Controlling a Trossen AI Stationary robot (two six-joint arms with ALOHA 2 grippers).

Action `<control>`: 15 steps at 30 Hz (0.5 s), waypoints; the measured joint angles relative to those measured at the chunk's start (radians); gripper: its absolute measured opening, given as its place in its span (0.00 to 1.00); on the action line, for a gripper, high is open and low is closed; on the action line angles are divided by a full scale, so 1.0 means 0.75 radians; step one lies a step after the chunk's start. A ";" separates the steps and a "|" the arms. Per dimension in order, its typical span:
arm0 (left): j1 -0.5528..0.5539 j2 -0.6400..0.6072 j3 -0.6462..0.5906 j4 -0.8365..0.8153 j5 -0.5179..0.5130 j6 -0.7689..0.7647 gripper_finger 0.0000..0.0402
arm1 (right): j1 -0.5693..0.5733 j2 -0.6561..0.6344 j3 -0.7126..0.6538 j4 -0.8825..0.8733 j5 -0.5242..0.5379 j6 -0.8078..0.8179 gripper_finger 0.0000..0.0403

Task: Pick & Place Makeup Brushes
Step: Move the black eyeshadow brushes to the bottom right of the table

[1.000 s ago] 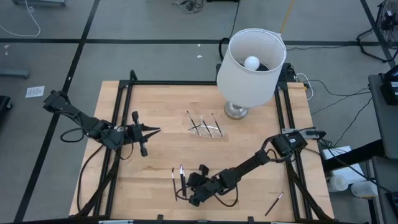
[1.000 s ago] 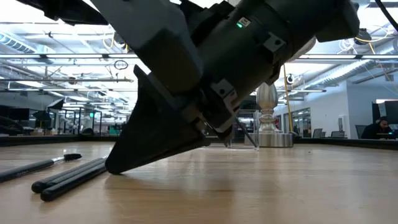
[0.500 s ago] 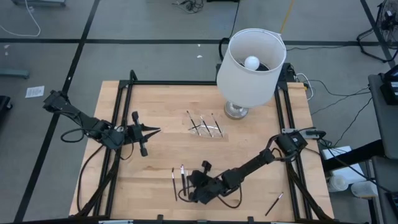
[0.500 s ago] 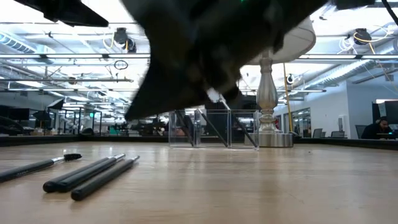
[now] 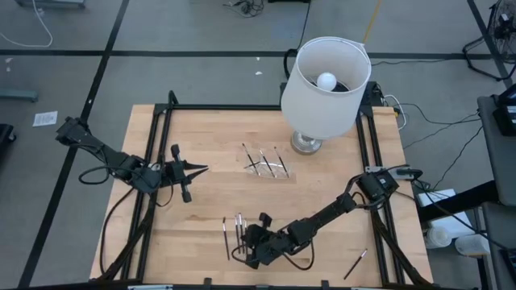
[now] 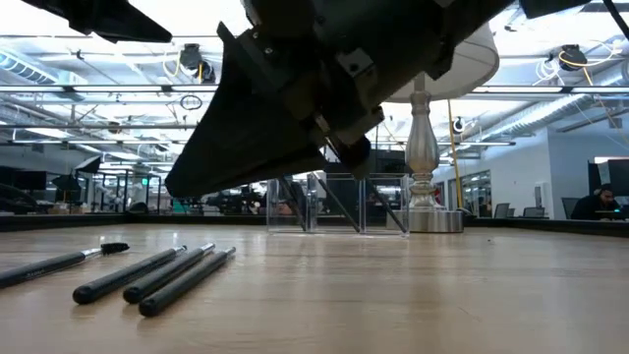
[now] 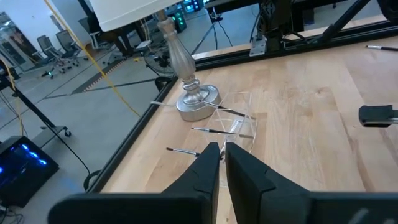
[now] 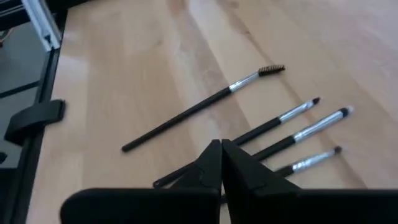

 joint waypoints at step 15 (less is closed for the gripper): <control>0.000 0.001 0.000 0.000 -0.001 0.003 0.09 | -0.025 0.045 -0.001 -0.027 -0.094 0.072 0.00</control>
